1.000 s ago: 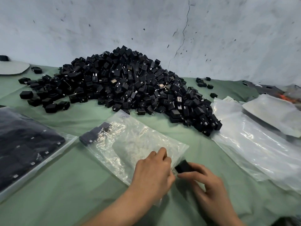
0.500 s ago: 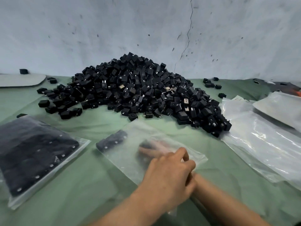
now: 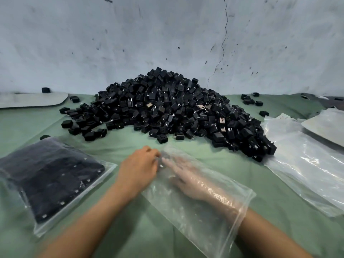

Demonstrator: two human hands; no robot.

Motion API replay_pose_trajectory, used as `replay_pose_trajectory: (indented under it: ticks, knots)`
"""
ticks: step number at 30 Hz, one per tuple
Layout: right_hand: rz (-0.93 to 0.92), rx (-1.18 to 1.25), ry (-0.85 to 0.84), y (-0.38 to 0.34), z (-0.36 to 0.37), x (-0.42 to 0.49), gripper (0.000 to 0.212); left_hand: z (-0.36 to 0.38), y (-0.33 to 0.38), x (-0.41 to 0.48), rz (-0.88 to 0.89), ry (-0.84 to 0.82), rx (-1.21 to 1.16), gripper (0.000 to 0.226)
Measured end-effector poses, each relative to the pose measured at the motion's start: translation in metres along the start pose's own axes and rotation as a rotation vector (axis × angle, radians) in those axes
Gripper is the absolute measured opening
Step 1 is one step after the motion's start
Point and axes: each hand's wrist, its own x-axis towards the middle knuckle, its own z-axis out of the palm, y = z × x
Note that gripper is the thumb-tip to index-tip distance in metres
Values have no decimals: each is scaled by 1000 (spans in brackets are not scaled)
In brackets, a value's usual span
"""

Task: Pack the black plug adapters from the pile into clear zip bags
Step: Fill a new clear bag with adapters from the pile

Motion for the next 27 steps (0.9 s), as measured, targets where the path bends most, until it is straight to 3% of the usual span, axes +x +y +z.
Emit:
replay_pose_trajectory:
  ticks: [2, 6, 15, 18, 21, 25, 27]
  knots:
    - [-21, -31, -9, 6, 6, 3, 57, 6, -34, 16, -100, -33, 45, 42]
    - [-10, -75, -72, 23, 27, 8, 56, 22, -57, 26, -109, -102, 103, 67]
    - [-45, 1, 33, 15, 46, 31, 59, 28, -54, 32, -48, -192, 51, 56]
    - [-24, -9, 19, 14, 36, 26, 56, 21, -54, 30, -66, -110, 5, 56]
    - [42, -97, 4, 16, 19, -5, 55, 4, -53, 24, -152, 41, -234, 42]
    - [44, -112, 12, 29, -7, -84, 45, -15, -37, 9, -353, -41, -819, 33]
    - [-38, -228, 128, 30, -24, -124, 43, -17, -22, 1, -361, -41, -1055, 36]
